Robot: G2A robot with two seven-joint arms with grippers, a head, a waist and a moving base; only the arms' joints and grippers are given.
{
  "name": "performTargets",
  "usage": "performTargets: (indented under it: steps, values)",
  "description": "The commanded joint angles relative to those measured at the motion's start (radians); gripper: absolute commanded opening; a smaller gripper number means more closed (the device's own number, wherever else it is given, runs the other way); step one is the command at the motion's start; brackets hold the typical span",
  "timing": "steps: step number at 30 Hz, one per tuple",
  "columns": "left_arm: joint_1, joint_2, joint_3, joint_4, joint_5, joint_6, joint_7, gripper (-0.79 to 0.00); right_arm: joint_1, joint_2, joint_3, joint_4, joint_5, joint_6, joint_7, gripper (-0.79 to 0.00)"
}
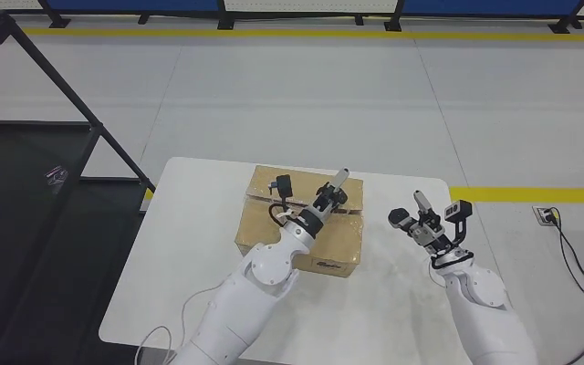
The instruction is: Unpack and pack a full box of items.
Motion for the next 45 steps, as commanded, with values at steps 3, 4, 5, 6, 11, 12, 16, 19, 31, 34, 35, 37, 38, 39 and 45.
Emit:
performTargets:
  steps: [3, 4, 5, 6, 11, 12, 16, 19, 31, 34, 35, 37, 38, 39, 45]
  values:
    - [-0.017, -0.018, 0.018, 0.037, -0.011, -0.011, 0.003, 0.000, -0.003, 0.002, 0.002, 0.004, 0.006, -0.004, 0.003, 0.000]
    - [-0.019, -0.022, 0.021, 0.043, -0.012, -0.013, 0.003, 0.000, -0.003, 0.002, 0.002, 0.005, 0.007, -0.005, 0.003, 0.000]
    - [-0.021, -0.025, 0.023, 0.049, -0.012, -0.016, 0.002, 0.000, -0.003, 0.002, 0.003, 0.005, 0.007, -0.005, 0.004, 0.000]
    - [-0.024, -0.028, 0.024, 0.054, -0.012, -0.019, 0.002, 0.000, -0.004, 0.002, 0.003, 0.006, 0.010, -0.006, 0.003, 0.000]
    - [-0.028, -0.036, 0.011, 0.054, -0.016, -0.038, 0.001, 0.000, -0.002, 0.004, -0.001, 0.008, 0.008, -0.005, 0.009, 0.000]
    - [-0.027, -0.035, 0.001, 0.044, -0.020, -0.041, -0.001, 0.000, 0.000, 0.004, -0.002, 0.005, 0.003, -0.008, 0.013, 0.000]
    - [-0.004, -0.019, -0.070, -0.031, -0.009, -0.067, -0.013, 0.000, -0.010, 0.009, 0.003, -0.035, -0.006, -0.092, 0.071, 0.000]
    - [0.042, 0.006, -0.158, -0.131, 0.013, -0.075, -0.038, 0.000, -0.024, 0.013, 0.010, -0.083, -0.019, -0.141, 0.083, 0.000]
    - [0.348, 0.108, -0.575, -0.496, 0.066, 0.015, -0.229, 0.000, -0.020, 0.027, -0.058, -0.275, -0.210, 0.026, 0.160, 0.000]
    - [0.388, 0.117, -0.611, -0.521, 0.064, 0.024, -0.251, 0.000, -0.051, 0.038, -0.047, -0.339, -0.282, 0.053, 0.184, 0.000]
    - [0.396, 0.118, -0.615, -0.524, 0.063, 0.026, -0.256, 0.000, -0.067, 0.042, -0.041, -0.368, -0.298, 0.054, 0.189, 0.000]
    - [0.405, 0.120, -0.616, -0.524, 0.062, 0.029, -0.262, 0.000, -0.106, 0.049, -0.023, -0.424, -0.336, 0.064, 0.180, 0.000]
    - [0.407, 0.121, -0.614, -0.524, 0.063, 0.029, -0.265, 0.000, -0.127, 0.052, -0.015, -0.457, -0.353, 0.073, 0.171, 0.000]
    - [0.407, 0.122, -0.611, -0.522, 0.064, 0.028, -0.266, 0.000, -0.149, 0.054, -0.011, -0.486, -0.360, 0.092, 0.168, 0.000]
    - [0.397, 0.124, -0.592, -0.516, 0.048, 0.022, -0.276, 0.000, -0.203, 0.057, -0.023, -0.610, -0.399, 0.330, 0.081, 0.000]
